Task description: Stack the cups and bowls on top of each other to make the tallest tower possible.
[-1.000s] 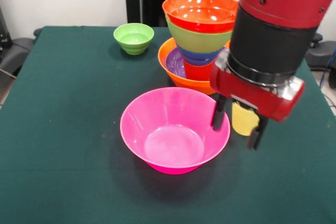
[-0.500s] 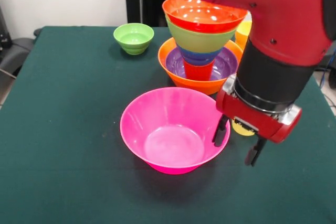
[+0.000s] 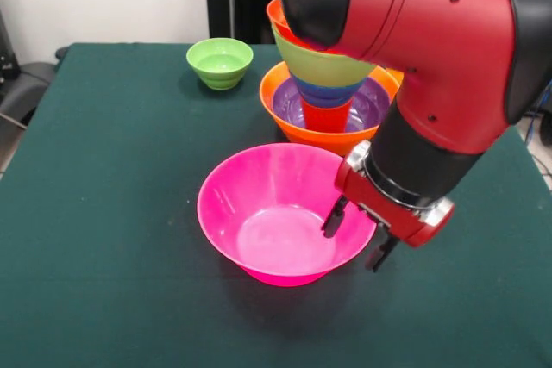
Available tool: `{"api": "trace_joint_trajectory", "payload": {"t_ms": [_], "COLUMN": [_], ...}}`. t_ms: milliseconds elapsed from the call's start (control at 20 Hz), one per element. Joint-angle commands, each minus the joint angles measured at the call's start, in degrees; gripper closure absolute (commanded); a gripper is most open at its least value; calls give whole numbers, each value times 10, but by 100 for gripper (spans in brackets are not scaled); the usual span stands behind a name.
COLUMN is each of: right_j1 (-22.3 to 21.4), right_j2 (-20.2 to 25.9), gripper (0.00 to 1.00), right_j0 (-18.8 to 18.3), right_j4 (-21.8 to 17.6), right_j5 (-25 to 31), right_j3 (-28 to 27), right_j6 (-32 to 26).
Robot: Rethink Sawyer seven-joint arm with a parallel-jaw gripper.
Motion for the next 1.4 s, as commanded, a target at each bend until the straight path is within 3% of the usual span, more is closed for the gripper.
{"api": "trace_joint_trajectory", "payload": {"t_ms": [50,250,500,700,750,850,900,1000,1400], "right_j1": [51,77,112,126,128,128,117,79,-83], "right_j2": [4,-5,8,6,1,-8,-19,-21,-3], "gripper": [0,0,0,0,100,100,100,100,100], "right_j0": [4,3,-3,-5,-5,-5,-1,3,-3], "right_j4": [9,21,39,54,60,65,68,69,74], "right_j5": [46,56,2,13,20,52,70,85,106], "right_j3": [-27,-55,-60,-78,-81,-88,-82,-49,110], "right_j6": [142,155,160,161,158,169,190,178,70]}}
